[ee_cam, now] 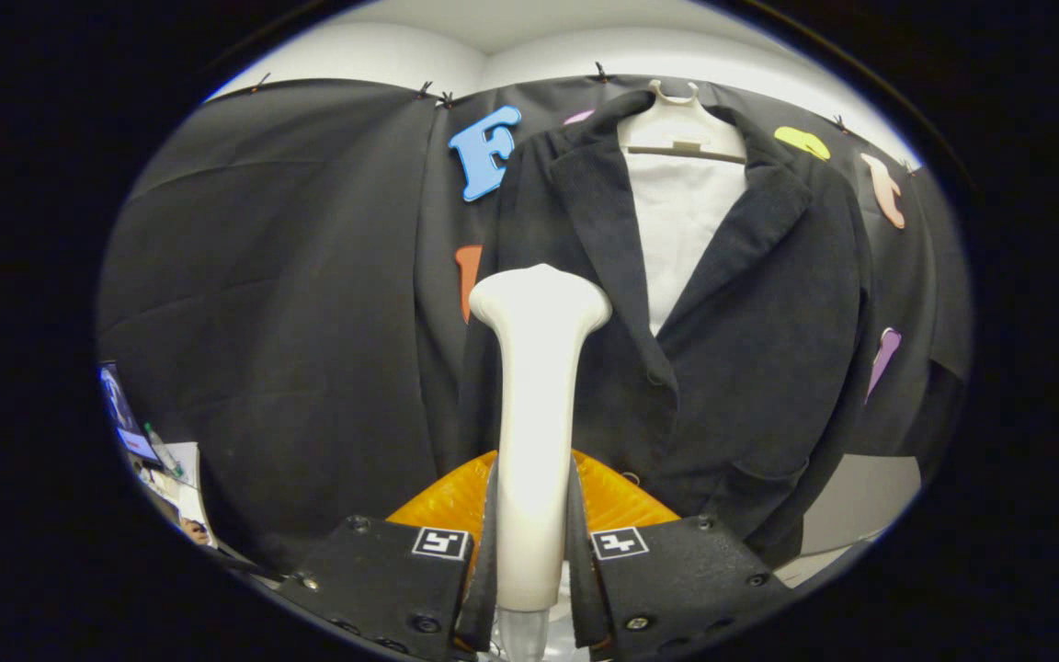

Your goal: Iron the clothes twice with a garment steamer, once on the left side and once on the right side.

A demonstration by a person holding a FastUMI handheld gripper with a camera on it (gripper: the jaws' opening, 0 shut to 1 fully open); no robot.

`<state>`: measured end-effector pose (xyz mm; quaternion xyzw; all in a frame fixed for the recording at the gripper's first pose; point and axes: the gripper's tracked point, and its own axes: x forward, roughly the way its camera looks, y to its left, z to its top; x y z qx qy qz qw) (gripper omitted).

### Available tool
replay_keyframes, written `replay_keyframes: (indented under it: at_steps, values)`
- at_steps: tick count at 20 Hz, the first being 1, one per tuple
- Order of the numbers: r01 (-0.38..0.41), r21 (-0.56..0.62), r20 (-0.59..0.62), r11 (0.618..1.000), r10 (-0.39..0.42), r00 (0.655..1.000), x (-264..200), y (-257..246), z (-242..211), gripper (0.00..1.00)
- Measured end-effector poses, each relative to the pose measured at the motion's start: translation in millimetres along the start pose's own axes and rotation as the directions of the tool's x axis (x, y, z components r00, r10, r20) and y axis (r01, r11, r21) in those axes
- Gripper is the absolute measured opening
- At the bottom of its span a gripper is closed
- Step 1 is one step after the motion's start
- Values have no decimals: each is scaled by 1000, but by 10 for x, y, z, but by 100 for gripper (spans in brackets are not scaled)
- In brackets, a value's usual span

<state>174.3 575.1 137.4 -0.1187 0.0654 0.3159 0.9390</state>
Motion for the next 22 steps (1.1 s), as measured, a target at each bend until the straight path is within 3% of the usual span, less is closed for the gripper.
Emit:
replay_keyframes:
  at_steps: [22]
  values:
    - [-20,17,-216,1000,24,976,525,-12,-766,35]
